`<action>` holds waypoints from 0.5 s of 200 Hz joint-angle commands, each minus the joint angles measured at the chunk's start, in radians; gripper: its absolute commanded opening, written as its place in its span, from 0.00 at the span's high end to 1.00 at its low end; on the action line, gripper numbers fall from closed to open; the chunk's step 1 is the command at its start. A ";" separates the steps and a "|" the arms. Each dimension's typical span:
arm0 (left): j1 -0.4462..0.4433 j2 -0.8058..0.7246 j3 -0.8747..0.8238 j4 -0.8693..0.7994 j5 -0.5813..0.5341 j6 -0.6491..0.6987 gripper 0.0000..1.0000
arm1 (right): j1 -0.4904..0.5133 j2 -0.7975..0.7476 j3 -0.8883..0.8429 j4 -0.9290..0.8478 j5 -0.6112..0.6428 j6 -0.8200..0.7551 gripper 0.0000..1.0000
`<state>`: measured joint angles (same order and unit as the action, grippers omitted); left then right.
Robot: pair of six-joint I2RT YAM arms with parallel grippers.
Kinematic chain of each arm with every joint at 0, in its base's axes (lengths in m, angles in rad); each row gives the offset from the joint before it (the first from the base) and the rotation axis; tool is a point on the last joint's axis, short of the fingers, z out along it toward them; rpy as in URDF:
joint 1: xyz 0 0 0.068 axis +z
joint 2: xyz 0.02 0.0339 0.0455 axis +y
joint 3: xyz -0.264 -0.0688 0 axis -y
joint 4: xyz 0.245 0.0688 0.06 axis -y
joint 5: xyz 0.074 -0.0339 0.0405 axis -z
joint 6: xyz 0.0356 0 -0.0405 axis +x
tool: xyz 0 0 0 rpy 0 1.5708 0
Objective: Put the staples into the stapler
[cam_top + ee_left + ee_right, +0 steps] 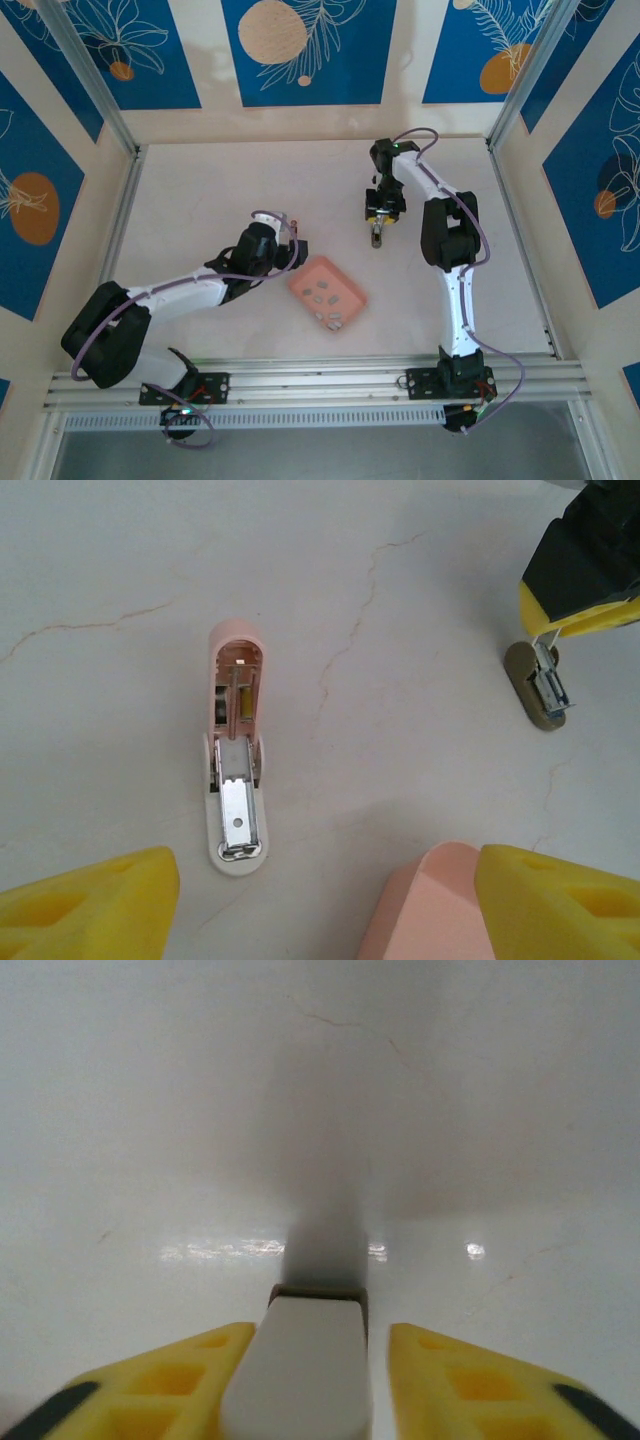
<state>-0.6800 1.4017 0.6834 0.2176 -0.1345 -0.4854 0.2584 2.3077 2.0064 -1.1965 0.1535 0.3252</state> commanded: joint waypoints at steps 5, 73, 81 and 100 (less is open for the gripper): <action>0.013 -0.013 0.025 -0.001 -0.037 0.028 0.23 | -0.001 -0.014 -0.013 0.004 -0.024 -0.005 0.54; 0.020 -0.061 -0.052 0.083 -0.088 -0.008 0.20 | 0.010 -0.214 -0.084 0.007 -0.014 0.058 0.50; 0.025 -0.065 -0.063 0.096 -0.069 -0.014 0.20 | 0.016 -0.261 -0.120 0.019 -0.034 0.083 0.50; 0.047 -0.063 -0.071 0.094 0.006 -0.025 0.20 | 0.044 -0.396 -0.266 0.090 -0.125 0.173 0.50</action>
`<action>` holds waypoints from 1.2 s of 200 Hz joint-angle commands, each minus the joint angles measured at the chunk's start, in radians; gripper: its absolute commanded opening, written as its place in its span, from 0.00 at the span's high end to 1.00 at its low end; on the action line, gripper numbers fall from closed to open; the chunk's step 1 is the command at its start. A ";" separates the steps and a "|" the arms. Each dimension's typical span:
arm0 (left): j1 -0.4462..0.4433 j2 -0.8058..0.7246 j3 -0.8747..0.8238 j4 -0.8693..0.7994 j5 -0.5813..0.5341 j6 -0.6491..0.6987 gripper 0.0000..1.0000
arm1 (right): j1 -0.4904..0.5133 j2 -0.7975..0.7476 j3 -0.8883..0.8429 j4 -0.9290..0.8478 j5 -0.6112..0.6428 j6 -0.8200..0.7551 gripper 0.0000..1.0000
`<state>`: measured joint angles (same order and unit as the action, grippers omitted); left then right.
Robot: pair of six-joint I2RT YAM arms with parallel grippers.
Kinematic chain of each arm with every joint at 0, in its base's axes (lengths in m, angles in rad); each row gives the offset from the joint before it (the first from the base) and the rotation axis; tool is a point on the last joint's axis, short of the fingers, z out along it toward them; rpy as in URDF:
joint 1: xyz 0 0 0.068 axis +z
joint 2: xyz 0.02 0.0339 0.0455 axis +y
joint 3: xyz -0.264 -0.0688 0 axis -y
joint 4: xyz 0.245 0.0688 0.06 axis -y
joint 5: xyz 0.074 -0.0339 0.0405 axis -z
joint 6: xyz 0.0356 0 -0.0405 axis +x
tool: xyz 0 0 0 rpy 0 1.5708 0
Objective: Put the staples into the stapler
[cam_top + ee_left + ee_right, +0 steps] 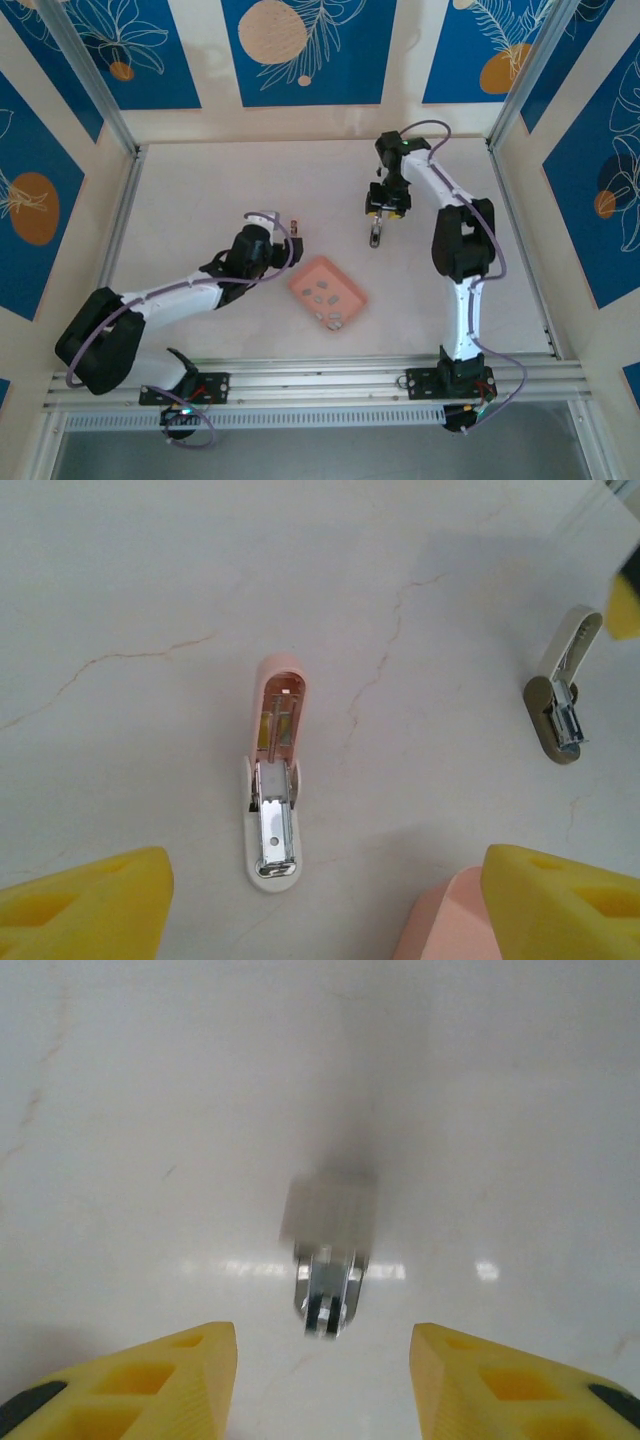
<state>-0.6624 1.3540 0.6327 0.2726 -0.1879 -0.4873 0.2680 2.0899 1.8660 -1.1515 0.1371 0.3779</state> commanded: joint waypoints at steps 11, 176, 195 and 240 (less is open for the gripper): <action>0.043 -0.003 -0.017 0.037 0.124 -0.027 0.20 | 0.056 -0.261 -0.237 0.092 -0.175 0.187 0.49; 0.069 0.206 0.107 -0.130 0.556 -0.029 0.21 | 0.382 -0.775 -1.065 0.456 -0.349 0.850 0.39; 0.069 0.220 0.105 -0.125 0.565 -0.037 0.21 | 0.384 -0.781 -1.099 0.488 -0.365 0.856 0.39; 0.065 0.243 0.111 -0.133 0.618 -0.044 0.22 | 0.367 -0.743 -1.157 0.658 -0.437 0.853 0.38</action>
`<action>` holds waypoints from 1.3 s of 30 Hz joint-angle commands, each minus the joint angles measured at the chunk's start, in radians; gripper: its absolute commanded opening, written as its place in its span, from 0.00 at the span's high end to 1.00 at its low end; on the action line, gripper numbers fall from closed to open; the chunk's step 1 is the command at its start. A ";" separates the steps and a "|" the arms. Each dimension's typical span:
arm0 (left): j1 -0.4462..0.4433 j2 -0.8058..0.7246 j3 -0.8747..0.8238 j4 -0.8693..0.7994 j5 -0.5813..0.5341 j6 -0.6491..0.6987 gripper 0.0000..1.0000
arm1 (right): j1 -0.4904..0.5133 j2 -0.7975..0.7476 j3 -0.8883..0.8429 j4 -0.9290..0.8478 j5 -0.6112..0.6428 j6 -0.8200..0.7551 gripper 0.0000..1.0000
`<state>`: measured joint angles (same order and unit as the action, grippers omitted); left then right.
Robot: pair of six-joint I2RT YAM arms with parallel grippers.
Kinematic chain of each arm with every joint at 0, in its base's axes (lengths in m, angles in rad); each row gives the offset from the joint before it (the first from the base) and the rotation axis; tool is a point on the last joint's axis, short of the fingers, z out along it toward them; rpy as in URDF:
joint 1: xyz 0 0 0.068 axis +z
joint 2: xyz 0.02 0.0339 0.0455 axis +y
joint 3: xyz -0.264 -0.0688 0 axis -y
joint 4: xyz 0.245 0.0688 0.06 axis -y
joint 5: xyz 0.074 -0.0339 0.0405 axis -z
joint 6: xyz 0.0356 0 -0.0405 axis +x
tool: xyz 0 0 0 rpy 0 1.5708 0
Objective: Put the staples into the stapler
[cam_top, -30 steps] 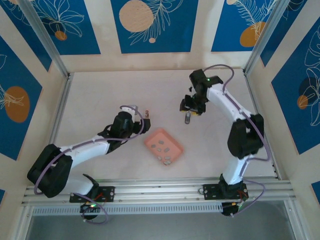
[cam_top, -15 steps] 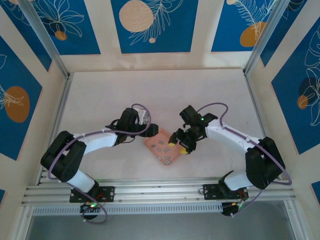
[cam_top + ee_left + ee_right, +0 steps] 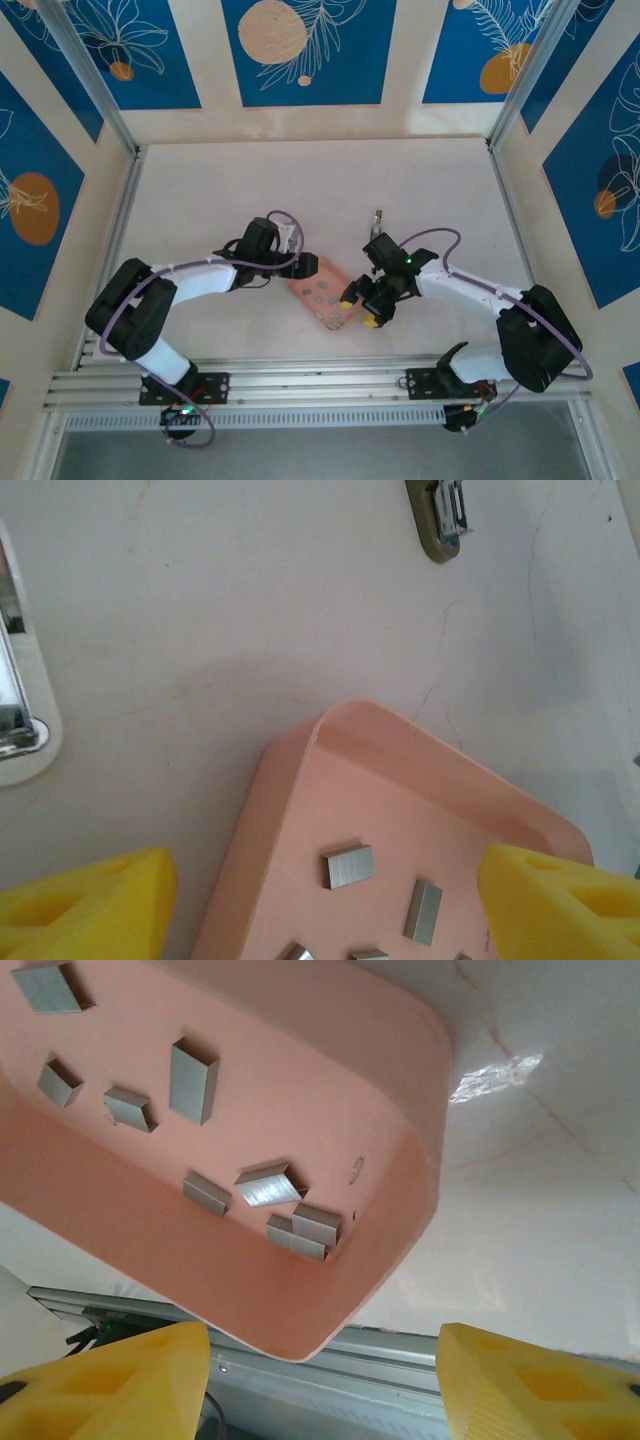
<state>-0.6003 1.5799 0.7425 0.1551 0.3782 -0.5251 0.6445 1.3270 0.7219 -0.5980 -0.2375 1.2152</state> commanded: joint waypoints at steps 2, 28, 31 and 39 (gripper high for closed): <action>0.003 0.019 0.004 -0.025 0.056 0.000 0.22 | -0.014 0.031 -0.008 0.112 -0.067 0.006 0.38; -0.033 -0.134 -0.095 -0.149 0.159 0.033 0.22 | -0.186 0.214 0.159 0.013 -0.017 -0.305 0.39; -0.038 -0.154 -0.115 -0.150 0.174 0.035 0.22 | -0.189 0.220 0.166 0.007 -0.003 -0.325 0.39; -0.055 -0.149 -0.115 -0.182 0.209 0.059 0.22 | -0.180 0.213 0.193 -0.021 0.028 -0.351 0.40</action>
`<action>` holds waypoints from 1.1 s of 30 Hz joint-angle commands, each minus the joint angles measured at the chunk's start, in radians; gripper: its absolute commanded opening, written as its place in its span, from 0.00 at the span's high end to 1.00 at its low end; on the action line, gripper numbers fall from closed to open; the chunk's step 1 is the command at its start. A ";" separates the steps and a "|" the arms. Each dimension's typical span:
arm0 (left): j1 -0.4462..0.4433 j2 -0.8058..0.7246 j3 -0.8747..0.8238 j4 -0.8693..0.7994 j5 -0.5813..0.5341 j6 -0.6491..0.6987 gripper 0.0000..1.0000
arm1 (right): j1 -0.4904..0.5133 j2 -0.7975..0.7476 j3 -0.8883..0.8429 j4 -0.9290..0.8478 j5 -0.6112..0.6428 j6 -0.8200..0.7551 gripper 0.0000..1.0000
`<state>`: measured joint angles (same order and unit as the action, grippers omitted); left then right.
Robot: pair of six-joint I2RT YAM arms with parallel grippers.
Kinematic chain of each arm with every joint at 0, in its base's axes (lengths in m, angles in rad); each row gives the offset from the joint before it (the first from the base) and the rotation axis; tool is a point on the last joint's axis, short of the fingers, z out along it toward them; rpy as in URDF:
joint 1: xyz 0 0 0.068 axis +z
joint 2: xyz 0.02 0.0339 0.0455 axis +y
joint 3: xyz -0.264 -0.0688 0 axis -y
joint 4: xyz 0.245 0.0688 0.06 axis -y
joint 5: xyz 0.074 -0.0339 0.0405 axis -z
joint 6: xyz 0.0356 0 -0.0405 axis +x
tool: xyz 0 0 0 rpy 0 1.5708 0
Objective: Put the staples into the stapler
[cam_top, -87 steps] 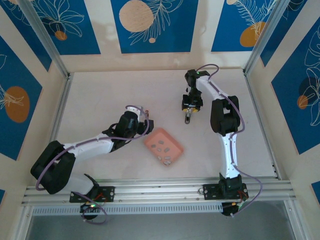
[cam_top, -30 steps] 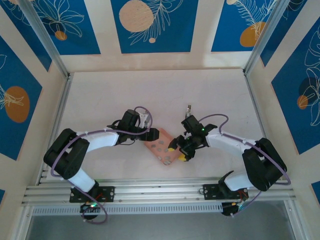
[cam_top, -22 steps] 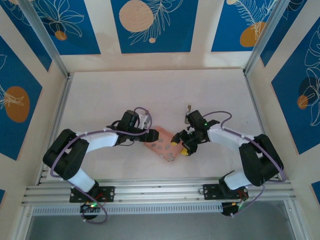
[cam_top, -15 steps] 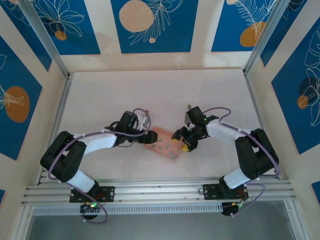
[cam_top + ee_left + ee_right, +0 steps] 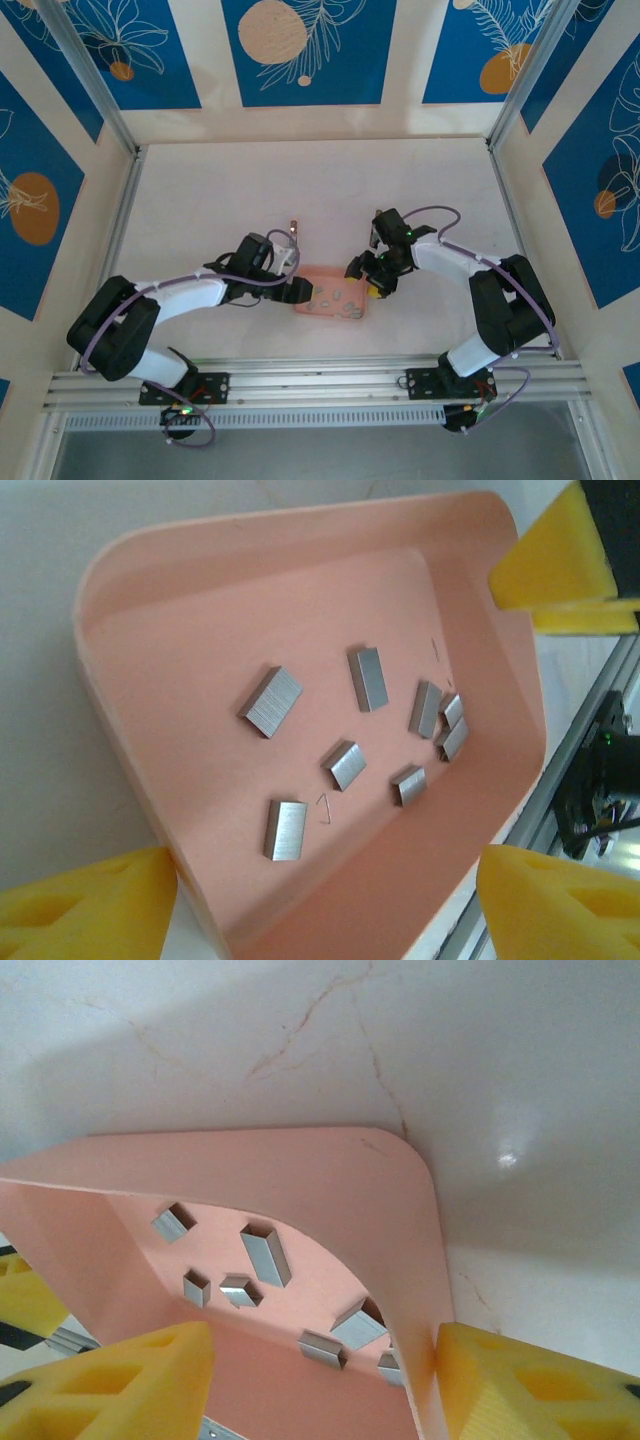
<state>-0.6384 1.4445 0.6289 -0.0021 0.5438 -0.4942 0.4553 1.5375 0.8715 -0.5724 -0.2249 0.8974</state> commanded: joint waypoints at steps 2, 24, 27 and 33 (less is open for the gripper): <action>-0.016 -0.029 -0.006 -0.050 0.010 0.026 0.21 | 0.009 -0.007 0.057 -0.107 0.058 -0.054 0.40; -0.012 -0.410 -0.297 0.182 -0.716 -0.108 0.13 | 0.273 0.132 0.363 -0.398 0.314 -0.003 0.59; -0.011 -0.421 -0.302 0.174 -0.726 -0.082 0.13 | 0.304 0.170 0.365 -0.366 0.331 0.027 0.62; -0.010 -0.418 -0.300 0.170 -0.719 -0.049 0.12 | 0.331 0.233 0.375 -0.330 0.349 0.049 0.64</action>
<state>-0.6464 1.0351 0.3332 0.1471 -0.1509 -0.5766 0.7734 1.7397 1.2106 -0.9115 0.0959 0.9096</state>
